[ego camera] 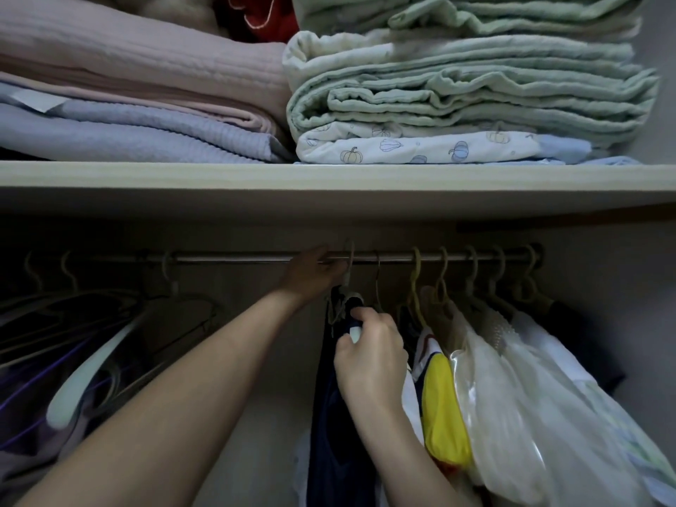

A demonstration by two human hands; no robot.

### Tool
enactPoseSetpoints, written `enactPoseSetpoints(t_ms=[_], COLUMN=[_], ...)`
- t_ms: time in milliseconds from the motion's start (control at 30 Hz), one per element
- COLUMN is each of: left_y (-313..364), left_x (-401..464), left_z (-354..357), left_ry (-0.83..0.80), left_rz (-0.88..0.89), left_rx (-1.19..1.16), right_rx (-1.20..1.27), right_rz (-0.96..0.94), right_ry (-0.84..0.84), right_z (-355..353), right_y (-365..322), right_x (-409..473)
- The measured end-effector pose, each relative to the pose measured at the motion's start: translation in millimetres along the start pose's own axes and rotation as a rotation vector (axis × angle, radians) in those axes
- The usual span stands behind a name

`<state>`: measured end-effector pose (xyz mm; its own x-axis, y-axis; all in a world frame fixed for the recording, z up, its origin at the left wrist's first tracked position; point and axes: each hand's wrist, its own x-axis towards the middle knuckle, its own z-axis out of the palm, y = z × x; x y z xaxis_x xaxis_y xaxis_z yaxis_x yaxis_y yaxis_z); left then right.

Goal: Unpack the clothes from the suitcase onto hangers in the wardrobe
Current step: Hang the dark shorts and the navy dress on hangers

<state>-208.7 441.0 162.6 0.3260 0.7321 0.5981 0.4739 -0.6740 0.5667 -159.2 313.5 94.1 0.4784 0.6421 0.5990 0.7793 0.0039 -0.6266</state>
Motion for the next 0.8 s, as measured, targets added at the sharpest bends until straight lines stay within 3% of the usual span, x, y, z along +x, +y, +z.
enactPoseSetpoints(t_ms=[167,533,633,700,800], left_y=[-15.8,-63.1,-77.6,-93.1,-117.8], left_x=[-11.0,-82.5,-111.9,-140.1,-198.0], left_z=[4.2,-5.8,-17.8,-30.4,-54.8], left_ry=[-0.067,-0.139,-0.100,-0.056,0.007], left_rz=[-0.040,-0.144,-0.149,-0.148,-0.135], left_rx=[0.089,0.008,0.003,0.027,0.055], right_rx=[-0.114,-0.321,-0.405,-0.226,0.048], right_rz=[-0.005,-0.067,-0.217,-0.370,-0.641], right_ry=[-0.035,-0.058,0.240,0.412,0.373], right_z=[16.9,27.6,34.4,41.8,68.4], right_y=[-0.5,2.5,3.8,-0.2,-9.8], right_x=[1.5,-15.9,-27.9,-51.1,-108.4])
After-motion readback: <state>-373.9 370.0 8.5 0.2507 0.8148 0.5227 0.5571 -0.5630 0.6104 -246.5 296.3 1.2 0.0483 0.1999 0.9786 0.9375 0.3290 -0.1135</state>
